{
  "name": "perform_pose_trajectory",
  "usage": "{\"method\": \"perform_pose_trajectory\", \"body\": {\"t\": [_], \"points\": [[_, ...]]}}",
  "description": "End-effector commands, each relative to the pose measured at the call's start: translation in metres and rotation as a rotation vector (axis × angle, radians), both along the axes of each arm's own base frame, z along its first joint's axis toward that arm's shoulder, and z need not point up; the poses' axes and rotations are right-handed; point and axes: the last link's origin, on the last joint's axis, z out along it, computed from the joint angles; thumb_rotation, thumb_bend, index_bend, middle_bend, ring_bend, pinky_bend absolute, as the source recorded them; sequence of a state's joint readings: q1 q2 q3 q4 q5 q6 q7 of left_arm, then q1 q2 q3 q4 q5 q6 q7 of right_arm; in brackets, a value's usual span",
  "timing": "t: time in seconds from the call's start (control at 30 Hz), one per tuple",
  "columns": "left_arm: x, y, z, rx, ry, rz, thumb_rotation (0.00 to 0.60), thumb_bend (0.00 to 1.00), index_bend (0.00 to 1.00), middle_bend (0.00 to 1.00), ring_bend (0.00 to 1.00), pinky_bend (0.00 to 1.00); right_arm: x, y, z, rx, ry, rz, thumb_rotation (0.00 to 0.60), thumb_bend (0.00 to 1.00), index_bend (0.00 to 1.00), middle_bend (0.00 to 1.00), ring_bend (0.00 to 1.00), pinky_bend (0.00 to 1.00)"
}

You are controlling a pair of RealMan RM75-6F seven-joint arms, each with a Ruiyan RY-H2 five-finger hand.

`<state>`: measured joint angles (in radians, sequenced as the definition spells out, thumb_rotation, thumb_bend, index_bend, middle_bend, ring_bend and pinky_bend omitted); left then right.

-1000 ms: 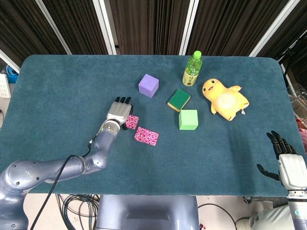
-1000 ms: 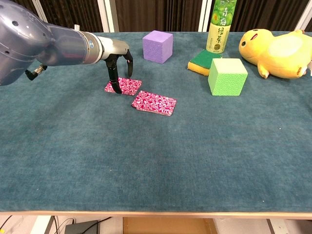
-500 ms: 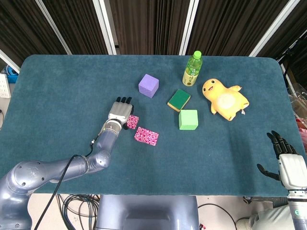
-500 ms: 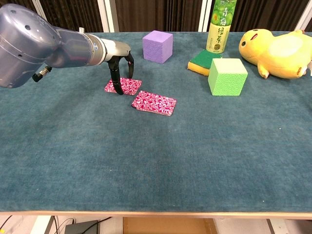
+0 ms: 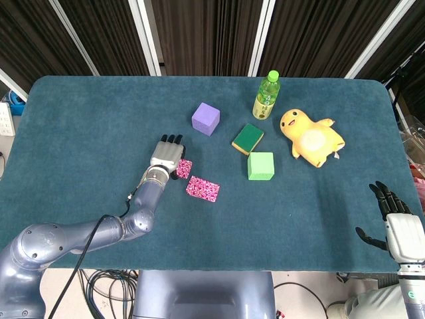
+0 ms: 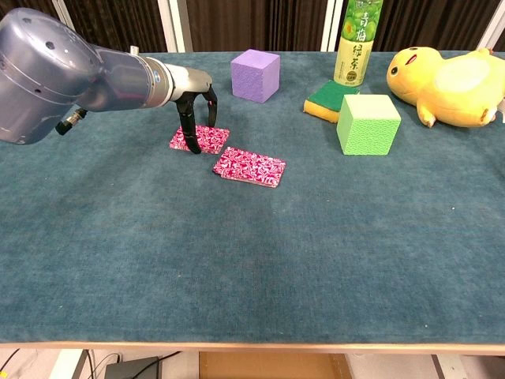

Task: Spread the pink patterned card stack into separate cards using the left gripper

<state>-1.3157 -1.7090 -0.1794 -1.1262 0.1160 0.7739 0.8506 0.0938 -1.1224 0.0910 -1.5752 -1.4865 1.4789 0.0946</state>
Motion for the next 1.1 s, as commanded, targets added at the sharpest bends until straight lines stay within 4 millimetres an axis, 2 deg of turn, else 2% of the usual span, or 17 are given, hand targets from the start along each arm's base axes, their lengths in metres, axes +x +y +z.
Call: {"method": "perform_pose_trajectory", "body": {"t": [0.03,0.7,1.1], "points": [[0.0,0.0,0.0,0.001,0.003,0.003,0.6,0.18,0.45,0.09,0.0,0.0,0.0,0.0,0.0,0.0,0.0,0.0,0.6,0.2,0.07,0.06,0.13,0.24],[0.001,0.002,0.007,0.013,0.028,0.008,0.6,0.36,0.5,0.11,0.0,0.0,0.0,0.0,0.0,0.003,-0.007,0.001,0.6,0.2,0.07,0.06,0.13,0.24],[0.007,-0.014,0.025,0.008,0.034,0.012,0.6,0.36,0.51,0.11,0.0,0.0,0.001,-0.001,0.0,0.003,-0.003,0.002,0.6,0.2,0.07,0.06,0.13,0.24]]}}
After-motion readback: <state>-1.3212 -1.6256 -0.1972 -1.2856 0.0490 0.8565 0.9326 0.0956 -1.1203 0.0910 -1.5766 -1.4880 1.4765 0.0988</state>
